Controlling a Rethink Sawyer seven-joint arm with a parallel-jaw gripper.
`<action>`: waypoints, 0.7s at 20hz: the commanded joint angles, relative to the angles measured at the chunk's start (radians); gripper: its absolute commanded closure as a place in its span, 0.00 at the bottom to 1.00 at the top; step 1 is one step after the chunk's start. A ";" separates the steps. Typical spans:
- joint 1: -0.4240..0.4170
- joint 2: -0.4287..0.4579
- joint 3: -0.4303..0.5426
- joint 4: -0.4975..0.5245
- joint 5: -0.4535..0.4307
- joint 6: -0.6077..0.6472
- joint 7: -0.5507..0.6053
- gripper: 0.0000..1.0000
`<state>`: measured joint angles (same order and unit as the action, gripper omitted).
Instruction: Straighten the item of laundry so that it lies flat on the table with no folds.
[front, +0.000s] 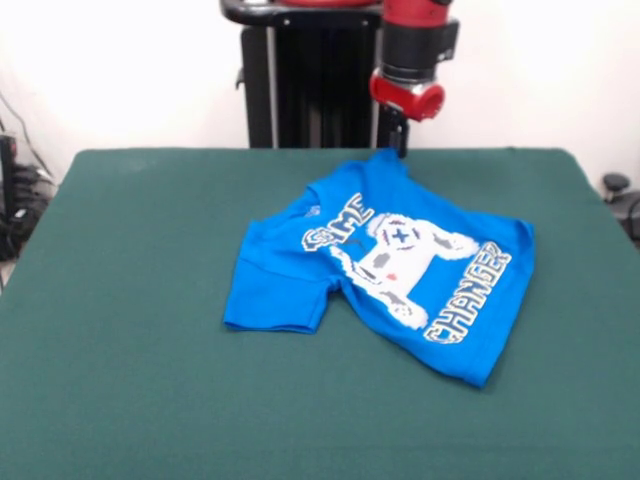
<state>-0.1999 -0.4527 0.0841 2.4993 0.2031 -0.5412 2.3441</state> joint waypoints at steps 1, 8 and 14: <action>0.010 0.096 0.162 -0.034 0.034 0.024 0.345 1.00; 0.008 0.122 0.206 -0.038 0.052 -0.003 0.369 1.00; 0.001 0.130 0.219 -0.047 0.068 -0.003 0.358 1.00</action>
<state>-0.2032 -0.3507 0.1885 2.5168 0.2069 -0.5416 2.3441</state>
